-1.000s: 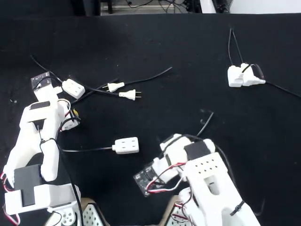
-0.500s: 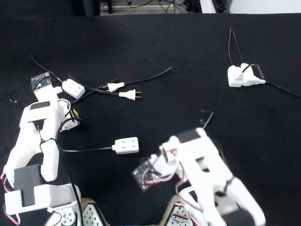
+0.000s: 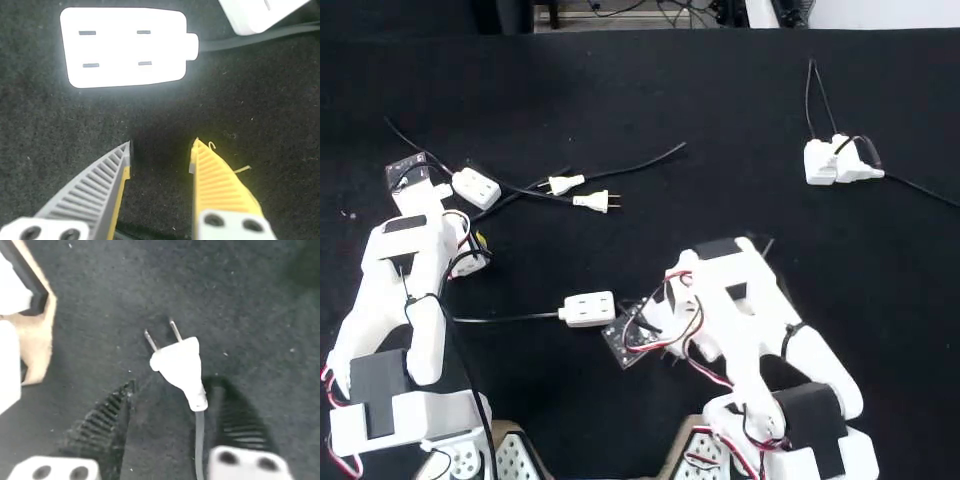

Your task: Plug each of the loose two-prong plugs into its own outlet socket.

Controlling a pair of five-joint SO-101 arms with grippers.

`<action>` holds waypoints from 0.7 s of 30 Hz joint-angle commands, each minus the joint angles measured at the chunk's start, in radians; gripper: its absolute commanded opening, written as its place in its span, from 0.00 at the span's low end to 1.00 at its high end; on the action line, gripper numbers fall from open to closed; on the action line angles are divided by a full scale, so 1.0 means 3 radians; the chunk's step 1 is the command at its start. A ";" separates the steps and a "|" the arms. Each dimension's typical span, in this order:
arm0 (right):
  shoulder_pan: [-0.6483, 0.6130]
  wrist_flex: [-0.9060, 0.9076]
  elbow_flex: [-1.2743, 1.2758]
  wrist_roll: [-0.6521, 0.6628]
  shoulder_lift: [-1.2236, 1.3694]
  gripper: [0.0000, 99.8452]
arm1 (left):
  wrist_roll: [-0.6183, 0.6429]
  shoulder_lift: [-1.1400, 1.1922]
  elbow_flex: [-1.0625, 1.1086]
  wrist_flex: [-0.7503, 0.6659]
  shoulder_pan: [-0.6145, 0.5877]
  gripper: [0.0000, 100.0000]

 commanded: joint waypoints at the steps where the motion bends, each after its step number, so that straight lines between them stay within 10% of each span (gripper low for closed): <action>1: -0.0015 0.0031 0.0054 -0.0169 0.0008 0.02 | -0.0005 -0.0153 -0.0033 -0.0036 -0.0038 0.20; 15: -0.0005 -0.0230 -0.0483 -0.2700 0.0008 0.01 | -0.0005 -0.0153 -0.0033 -0.0036 -0.0038 0.20; 21: -0.0087 -0.0066 -0.0222 -0.2348 -0.0095 0.05 | -0.0005 -0.0159 -0.0028 -0.0015 -0.0038 0.20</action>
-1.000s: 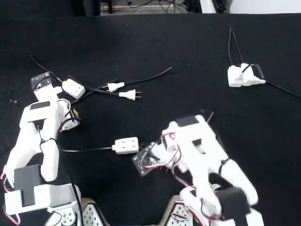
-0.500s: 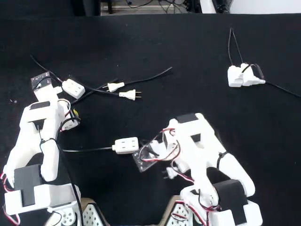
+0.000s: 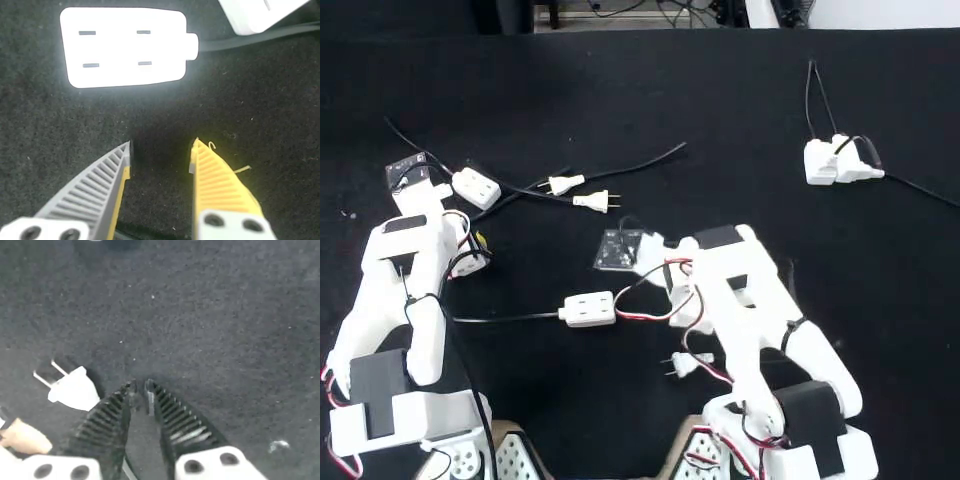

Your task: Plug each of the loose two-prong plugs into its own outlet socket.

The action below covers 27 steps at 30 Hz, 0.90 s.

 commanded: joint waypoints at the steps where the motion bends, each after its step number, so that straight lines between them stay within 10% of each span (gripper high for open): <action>1: -0.0118 0.0389 0.0136 0.0481 -0.0197 0.08 | -0.0005 -0.0159 -0.0028 -0.0020 -0.0038 0.20; 9: -0.0143 0.0435 0.0534 0.0926 -0.1302 0.38 | -0.0005 -0.0159 -0.0033 -0.0036 -0.0038 0.20; 27: -0.0614 -0.0286 0.1015 0.0716 -0.0601 0.28 | -0.0005 -0.0159 -0.0033 -0.0031 -0.0038 0.20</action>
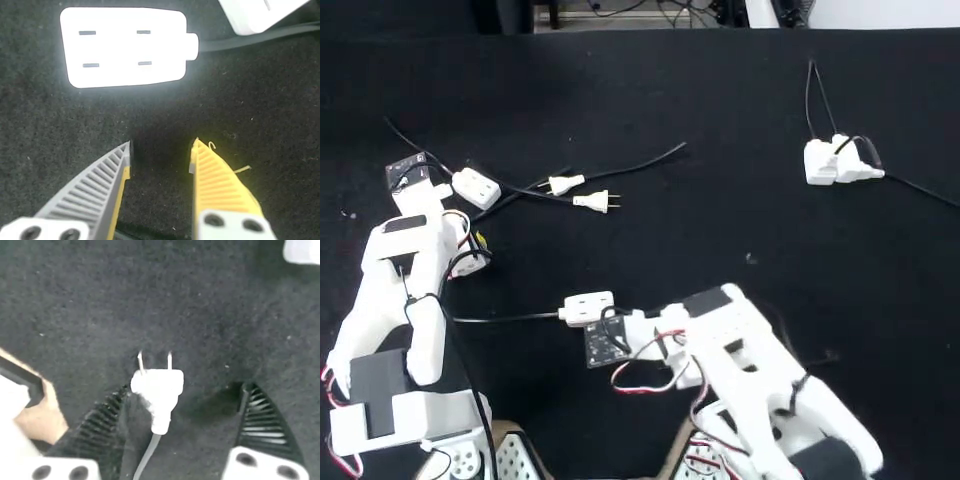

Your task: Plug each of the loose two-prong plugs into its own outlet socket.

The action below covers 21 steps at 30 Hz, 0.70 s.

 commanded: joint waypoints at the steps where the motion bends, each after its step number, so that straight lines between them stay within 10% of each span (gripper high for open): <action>1: -0.0041 -0.0066 -0.0248 -0.0041 0.0350 0.25 | -0.0005 -0.0159 -0.0033 -0.0031 -0.0038 0.20; 5: -0.0041 -0.0046 -0.0524 -0.0056 0.0703 0.00 | -0.0005 -0.0159 -0.0033 -0.0031 -0.0038 0.20; 21: 0.0082 -0.1018 -0.0760 -0.1417 0.0775 0.02 | -0.0005 -0.0159 -0.0033 -0.0015 -0.0043 0.20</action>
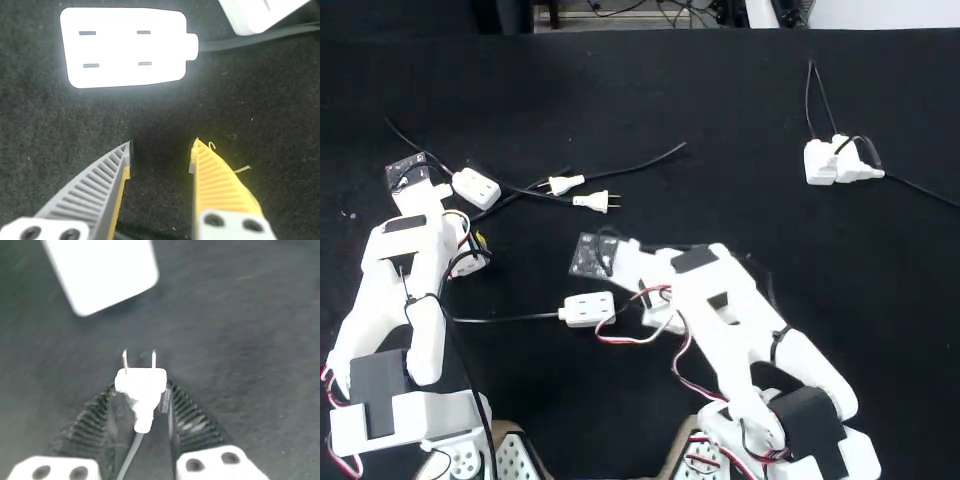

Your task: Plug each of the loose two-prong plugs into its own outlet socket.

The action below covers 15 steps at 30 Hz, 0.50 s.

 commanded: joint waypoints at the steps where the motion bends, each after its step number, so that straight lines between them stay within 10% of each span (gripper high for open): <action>1: -0.0010 -0.0235 0.0064 -0.0118 0.0084 0.03 | -0.0005 -0.0159 -0.0033 -0.0015 -0.0043 0.20; 6: 0.0077 0.0031 -0.0120 -0.0118 0.0228 0.17 | -0.0005 -0.0164 -0.0033 -0.0015 -0.0043 0.20; 15: 0.0082 0.0087 -0.0069 -0.0118 0.0253 0.12 | -0.0005 -0.0164 -0.0033 -0.0010 -0.0043 0.20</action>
